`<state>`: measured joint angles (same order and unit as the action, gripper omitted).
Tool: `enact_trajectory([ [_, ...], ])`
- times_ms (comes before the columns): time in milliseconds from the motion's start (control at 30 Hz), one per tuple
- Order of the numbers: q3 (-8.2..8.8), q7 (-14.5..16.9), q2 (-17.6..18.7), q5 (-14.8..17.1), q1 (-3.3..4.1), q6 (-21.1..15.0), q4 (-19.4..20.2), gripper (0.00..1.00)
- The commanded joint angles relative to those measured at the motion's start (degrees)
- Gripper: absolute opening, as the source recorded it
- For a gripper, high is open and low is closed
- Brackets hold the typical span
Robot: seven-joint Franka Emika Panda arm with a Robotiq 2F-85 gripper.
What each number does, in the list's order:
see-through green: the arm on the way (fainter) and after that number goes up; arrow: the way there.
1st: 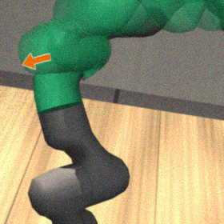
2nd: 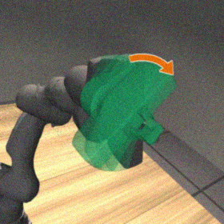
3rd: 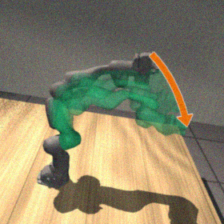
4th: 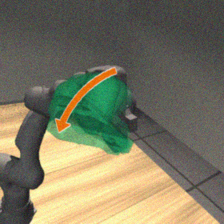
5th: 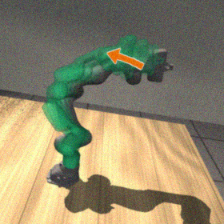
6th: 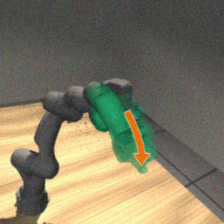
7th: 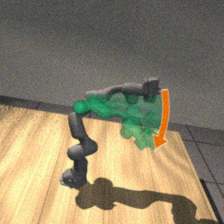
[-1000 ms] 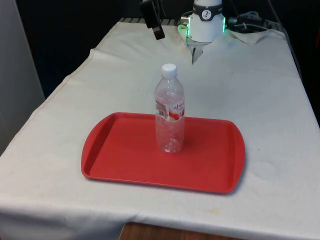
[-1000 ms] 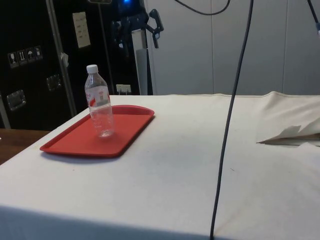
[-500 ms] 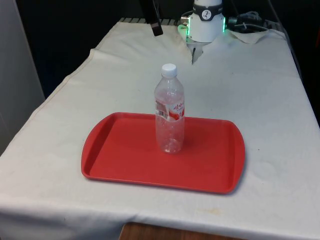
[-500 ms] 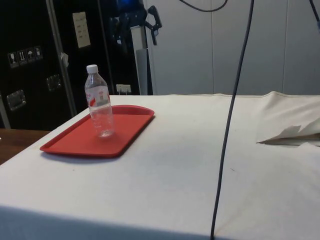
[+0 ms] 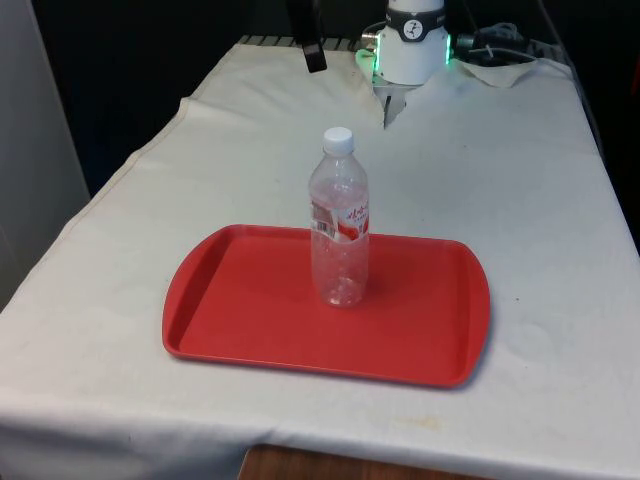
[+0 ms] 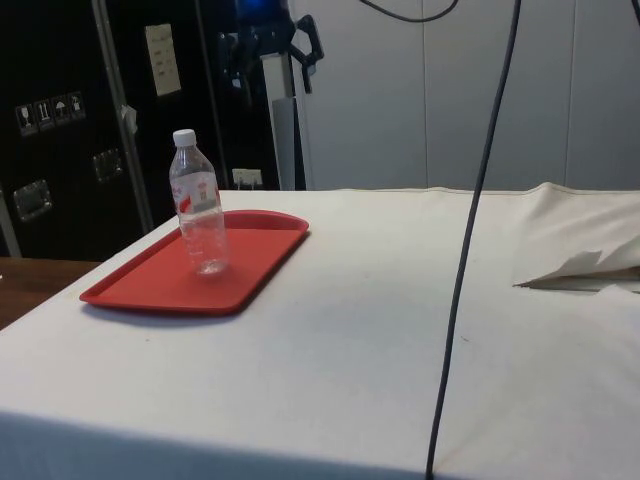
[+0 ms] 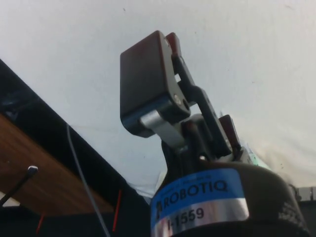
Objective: Place the bottle upright on the tray.
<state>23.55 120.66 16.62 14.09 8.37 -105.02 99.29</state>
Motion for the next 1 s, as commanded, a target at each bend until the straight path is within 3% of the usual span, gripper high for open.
enact_trajectory([
  [0,0.11,-0.4,-0.9,-0.8,0.4,-2.2,1.1,1.0],
  [33,0.0,-0.4,-1.1,-0.9,0.4,-2.7,1.5,1.0],
  [67,-0.17,0.0,-0.5,-0.2,0.0,-1.0,0.8,1.0],
  [100,-0.06,-0.4,-1.3,-1.0,0.4,-3.1,1.8,1.0],
  [300,-0.52,-0.5,-3.1,-1.9,0.4,-6.5,4.5,1.0],
  [333,-0.69,0.0,-2.6,-1.1,0.0,-4.9,3.9,1.0],
  [400,-0.74,-0.5,-3.8,-2.2,0.4,-7.8,5.6,1.0],
  [633,-1.32,-0.6,-5.6,-3.2,0.34,-11.3,8.3,1.0],
  [667,-1.43,-0.1,-4.8,-2.2,0.0,-9.3,7.4,1.0],
  [700,-1.49,-0.7,-6.1,-3.4,0.34,-12.3,9.1,1.0],
  [833,-1.83,-0.6,-7.1,-3.7,0.29,-14.4,10.8,1.0],
  [933,-2.01,-0.5,-7.7,-3.6,0.17,-15.1,11.7,1.0],
  [967,-2.06,-0.1,-7.2,-3.0,0.0,-13.9,11.2,1.0],
])
